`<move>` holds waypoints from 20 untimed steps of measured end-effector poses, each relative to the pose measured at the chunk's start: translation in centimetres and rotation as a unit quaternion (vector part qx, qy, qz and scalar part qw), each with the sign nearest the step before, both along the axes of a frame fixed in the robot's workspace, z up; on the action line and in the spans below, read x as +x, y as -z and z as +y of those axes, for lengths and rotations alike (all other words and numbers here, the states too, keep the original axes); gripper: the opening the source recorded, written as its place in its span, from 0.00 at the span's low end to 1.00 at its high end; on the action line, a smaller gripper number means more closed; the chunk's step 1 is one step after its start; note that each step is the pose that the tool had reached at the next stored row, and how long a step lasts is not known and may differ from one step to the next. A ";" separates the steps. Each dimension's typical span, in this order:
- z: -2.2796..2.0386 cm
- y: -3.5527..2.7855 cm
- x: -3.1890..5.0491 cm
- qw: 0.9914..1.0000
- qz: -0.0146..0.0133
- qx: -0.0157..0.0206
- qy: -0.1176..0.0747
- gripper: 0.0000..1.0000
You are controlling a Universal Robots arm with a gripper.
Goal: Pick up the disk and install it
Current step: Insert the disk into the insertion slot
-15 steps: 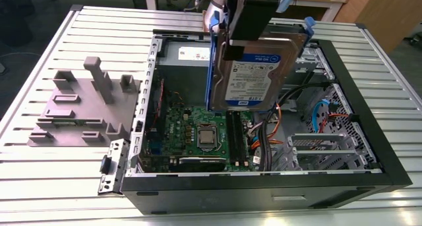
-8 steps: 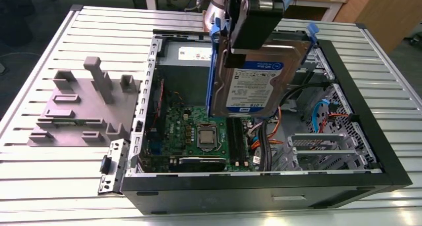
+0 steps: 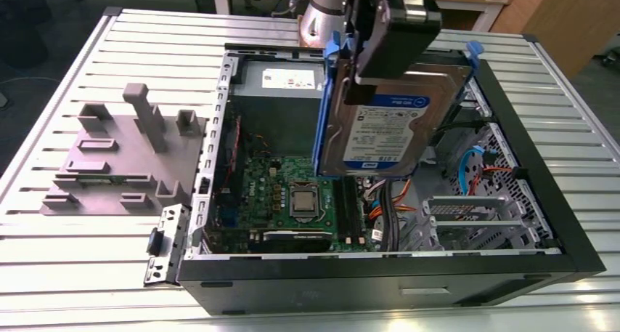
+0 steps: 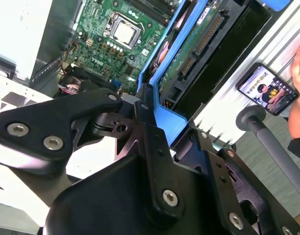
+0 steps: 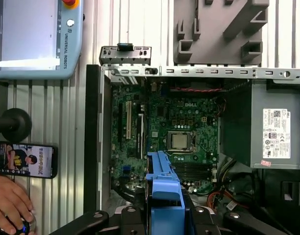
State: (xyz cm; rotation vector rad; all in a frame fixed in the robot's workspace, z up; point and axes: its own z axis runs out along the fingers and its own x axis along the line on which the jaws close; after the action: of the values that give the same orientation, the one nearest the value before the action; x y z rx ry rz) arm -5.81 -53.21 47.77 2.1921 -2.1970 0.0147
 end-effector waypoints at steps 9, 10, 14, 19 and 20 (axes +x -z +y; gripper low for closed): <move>-0.47 0.13 1.62 1.000 0.005 0.000 0.000 0.36; -0.66 0.17 1.63 1.000 0.005 0.000 0.000 0.36; -1.22 0.31 1.88 1.000 0.006 0.002 0.000 0.36; -1.33 0.49 2.52 1.000 0.006 0.003 0.000 0.36; -1.34 0.51 2.55 1.000 0.006 0.003 0.000 0.36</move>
State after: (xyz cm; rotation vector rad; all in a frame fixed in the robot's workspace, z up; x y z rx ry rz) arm -3.26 -54.55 47.27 2.1904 -2.1928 -0.0036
